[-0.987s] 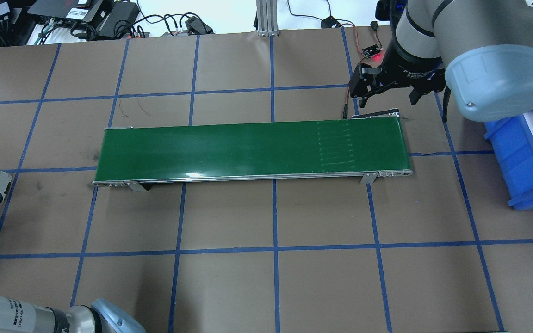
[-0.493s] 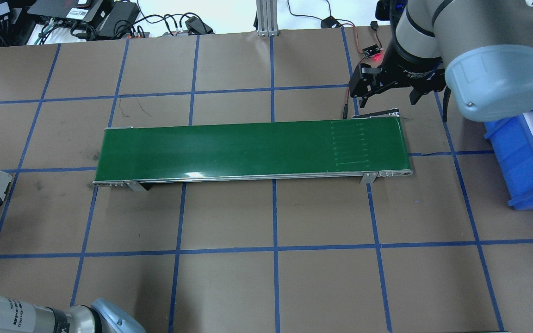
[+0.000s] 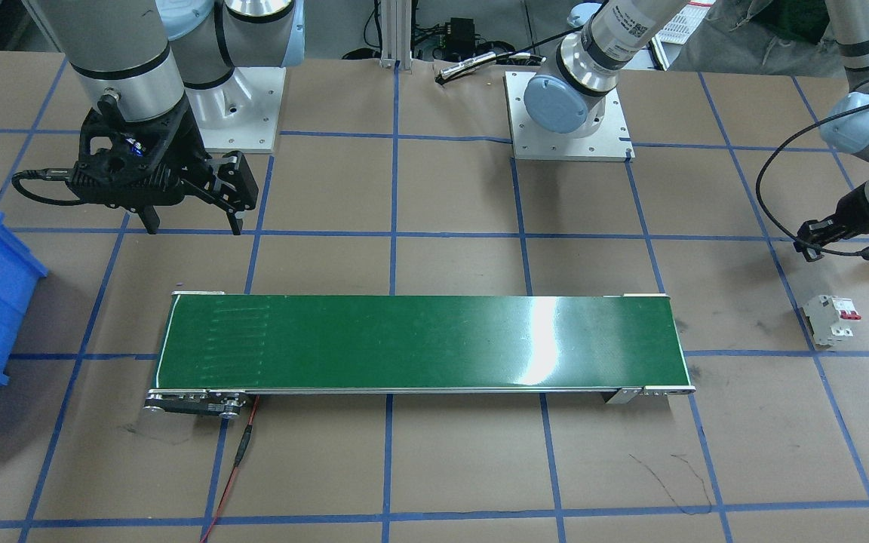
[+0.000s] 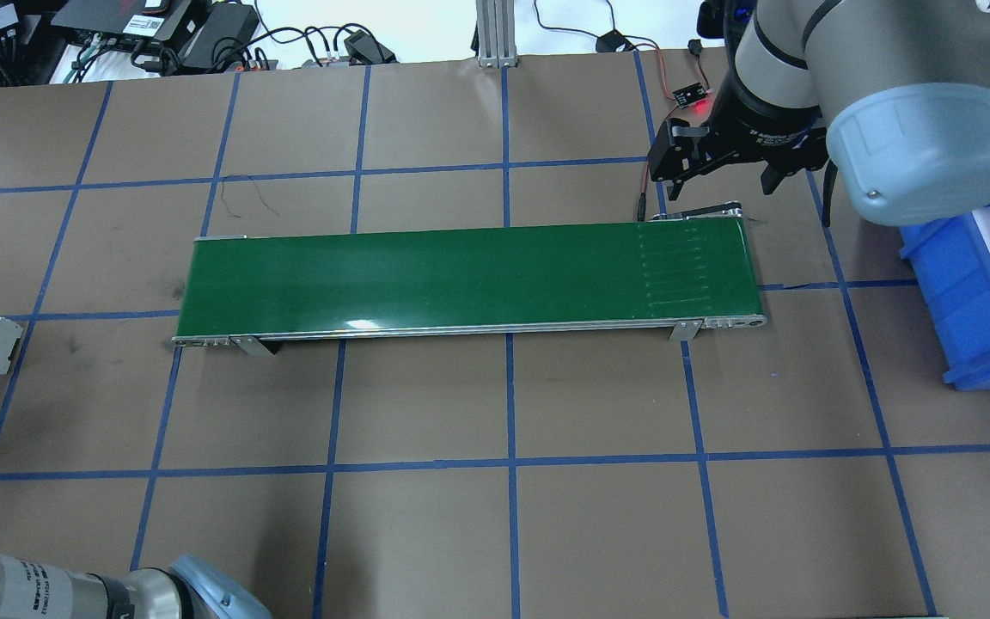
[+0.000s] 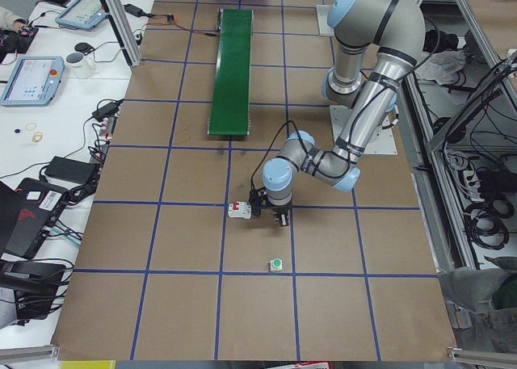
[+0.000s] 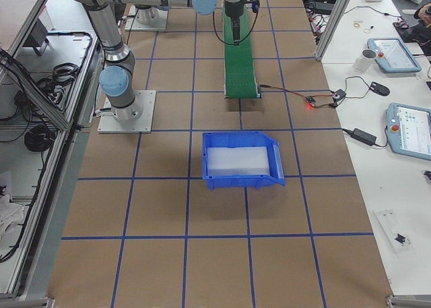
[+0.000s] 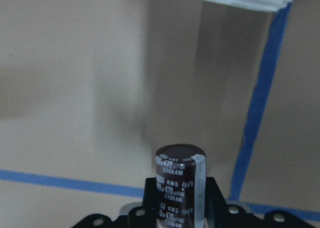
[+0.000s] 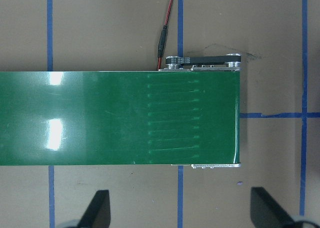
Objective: Move capacitor from left to right
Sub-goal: 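Lift the capacitor with the left gripper and carry it over the conveyor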
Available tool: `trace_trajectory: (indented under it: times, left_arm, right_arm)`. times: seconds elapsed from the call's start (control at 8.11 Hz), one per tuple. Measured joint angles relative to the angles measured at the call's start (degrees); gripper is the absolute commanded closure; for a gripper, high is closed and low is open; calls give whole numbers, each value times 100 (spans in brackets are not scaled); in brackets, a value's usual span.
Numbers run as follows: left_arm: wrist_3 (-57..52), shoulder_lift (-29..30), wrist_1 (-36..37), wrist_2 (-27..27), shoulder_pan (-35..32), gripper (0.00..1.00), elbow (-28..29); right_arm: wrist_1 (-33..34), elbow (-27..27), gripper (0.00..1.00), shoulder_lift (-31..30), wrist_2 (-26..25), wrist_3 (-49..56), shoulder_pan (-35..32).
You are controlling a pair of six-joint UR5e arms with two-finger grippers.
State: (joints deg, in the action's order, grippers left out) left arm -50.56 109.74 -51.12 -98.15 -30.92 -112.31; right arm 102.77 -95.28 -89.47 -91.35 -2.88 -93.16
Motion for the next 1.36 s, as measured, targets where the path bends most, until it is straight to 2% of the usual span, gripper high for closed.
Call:
trace_trajectory:
  times: [0.25, 0.62, 1.11, 1.36]
  left_arm:
    - [482, -592, -967, -183, -70, 93, 12]
    - [1396, -1402, -1989, -135, -693, 93, 35]
    - [2623, -1831, -2383, 347, -2230, 93, 132]
    - [3057, -1861, -2588, 575, -3104, 93, 383]
  right_arm:
    - [-2, -2, 0, 0, 2, 0, 0]
    - [-2, -3, 0, 0, 3, -2, 0]
    - [-2, -5, 0, 0, 3, -3, 0]
    - [-2, -2, 0, 0, 3, -5, 0]
